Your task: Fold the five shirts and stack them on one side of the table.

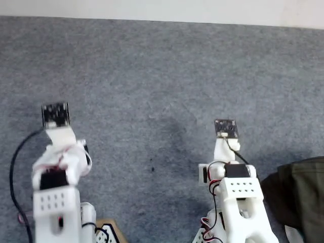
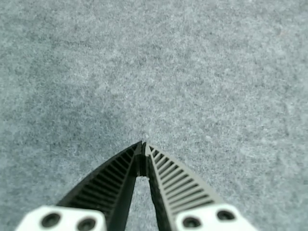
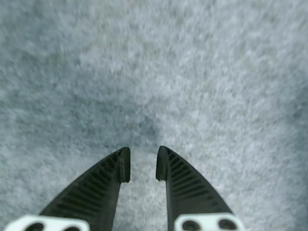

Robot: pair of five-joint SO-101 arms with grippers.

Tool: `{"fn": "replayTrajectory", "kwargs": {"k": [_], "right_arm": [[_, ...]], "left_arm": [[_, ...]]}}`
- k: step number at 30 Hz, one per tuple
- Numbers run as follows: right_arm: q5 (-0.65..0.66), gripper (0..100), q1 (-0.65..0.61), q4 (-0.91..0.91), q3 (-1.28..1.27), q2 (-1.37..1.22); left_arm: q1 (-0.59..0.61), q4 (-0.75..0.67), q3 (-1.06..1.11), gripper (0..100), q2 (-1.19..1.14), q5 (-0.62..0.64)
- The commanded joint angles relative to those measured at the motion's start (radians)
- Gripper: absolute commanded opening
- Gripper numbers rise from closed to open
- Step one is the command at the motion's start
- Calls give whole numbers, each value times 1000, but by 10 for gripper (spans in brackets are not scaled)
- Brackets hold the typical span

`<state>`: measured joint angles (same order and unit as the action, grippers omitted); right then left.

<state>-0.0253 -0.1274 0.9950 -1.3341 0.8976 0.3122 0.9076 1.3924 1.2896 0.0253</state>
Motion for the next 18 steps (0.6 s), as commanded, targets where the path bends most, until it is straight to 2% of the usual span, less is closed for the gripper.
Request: {"fn": "replayTrajectory", "kwargs": {"k": [1,5,10,13,18], "right_arm": [[-9,98,-7,-8,-24,21],[-9,95,-7,-7,-54,22],[-9,95,-7,-2,-99,22],[-9,95,-7,53,-99,22],[-9,94,-1,44,-102,22]], "left_arm": [[-13,-11,166,7,294,-11],[-5,23,306,7,562,-11],[-38,114,278,7,478,-11],[-47,155,292,7,490,-11],[-62,282,297,7,519,-11]]}}
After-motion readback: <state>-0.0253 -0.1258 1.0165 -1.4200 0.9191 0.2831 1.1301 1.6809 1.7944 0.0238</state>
